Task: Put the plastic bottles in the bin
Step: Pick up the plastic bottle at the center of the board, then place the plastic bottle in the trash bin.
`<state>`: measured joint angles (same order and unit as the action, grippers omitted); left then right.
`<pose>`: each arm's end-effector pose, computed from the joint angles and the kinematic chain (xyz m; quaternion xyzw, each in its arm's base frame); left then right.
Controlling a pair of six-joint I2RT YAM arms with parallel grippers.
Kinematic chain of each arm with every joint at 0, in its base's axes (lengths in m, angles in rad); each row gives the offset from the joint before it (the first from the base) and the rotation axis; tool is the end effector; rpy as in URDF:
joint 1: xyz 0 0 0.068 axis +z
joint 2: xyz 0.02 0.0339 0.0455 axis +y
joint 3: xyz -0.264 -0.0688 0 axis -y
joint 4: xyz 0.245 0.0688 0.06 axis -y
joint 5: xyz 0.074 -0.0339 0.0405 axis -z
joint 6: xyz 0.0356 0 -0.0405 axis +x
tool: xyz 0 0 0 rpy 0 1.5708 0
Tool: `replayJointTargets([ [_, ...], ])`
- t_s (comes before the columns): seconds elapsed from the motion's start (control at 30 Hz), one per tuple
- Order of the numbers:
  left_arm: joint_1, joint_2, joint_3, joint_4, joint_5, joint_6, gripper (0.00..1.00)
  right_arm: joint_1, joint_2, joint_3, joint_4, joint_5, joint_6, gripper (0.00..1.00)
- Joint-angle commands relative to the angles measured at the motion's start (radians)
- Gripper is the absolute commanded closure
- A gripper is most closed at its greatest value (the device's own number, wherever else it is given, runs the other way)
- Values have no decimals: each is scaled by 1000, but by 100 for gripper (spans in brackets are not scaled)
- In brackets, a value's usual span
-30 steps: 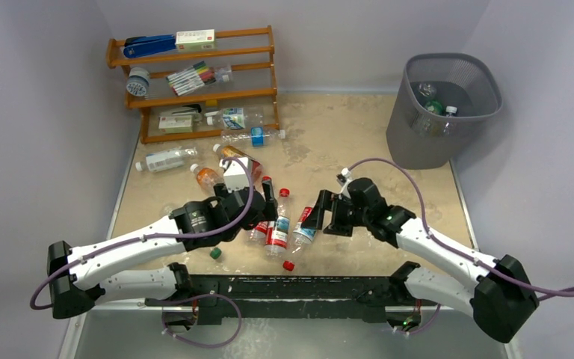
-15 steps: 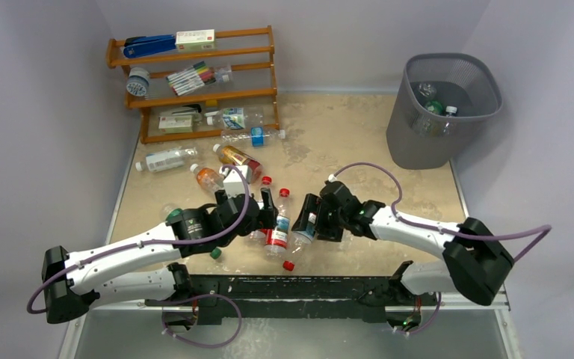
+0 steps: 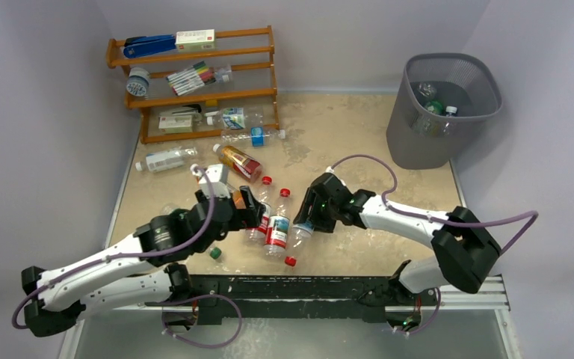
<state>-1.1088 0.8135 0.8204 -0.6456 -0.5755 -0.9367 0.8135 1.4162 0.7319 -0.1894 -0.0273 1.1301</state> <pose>0.0916 -0.1405 0.3051 -0.0534 0.8644 -0.2357 0.4409 0.1899 0.2023 0.1819 0.1435 0.9288 0.2893 0.1819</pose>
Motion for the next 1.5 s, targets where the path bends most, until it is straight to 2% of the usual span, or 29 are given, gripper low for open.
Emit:
replayJointTargets([
  [0.0, -5, -116, -19, -45, -53, -35, 2, 5, -69, 130, -135, 106, -48, 43],
  [0.27, -5, -116, -18, -68, -42, -12, 1, -72, -48, 501, -394, 261, -196, 47],
  [0.47, -5, -88, -13, -47, -41, 37, 0, -315, -40, 803, -457, 270, -396, 50],
  [0.67, -5, -24, 9, -29, -21, 82, 1, -544, 65, 1170, -507, 296, -571, 50],
  [0.8, -4, 51, 32, -7, 17, 99, 1, -706, 134, 1348, -484, 233, -632, 50],
  [1.03, -5, 187, 107, -6, 46, 124, 0, -977, 249, 1466, -394, 106, -668, 50],
  [1.2, -5, 238, 121, 35, 54, 99, 0, -1106, 350, 1523, -361, 70, -674, 50],
  [1.37, -5, 299, 135, 58, 46, 66, 0, -1146, 434, 1582, -370, 72, -698, 46],
  [1.43, -5, 316, 132, 73, 47, 52, 0, -1146, 450, 1590, -378, 75, -710, 40],
  [1.47, -4, 325, 134, 76, 51, 47, 0, -1146, 452, 1586, -379, 72, -714, 34],
])
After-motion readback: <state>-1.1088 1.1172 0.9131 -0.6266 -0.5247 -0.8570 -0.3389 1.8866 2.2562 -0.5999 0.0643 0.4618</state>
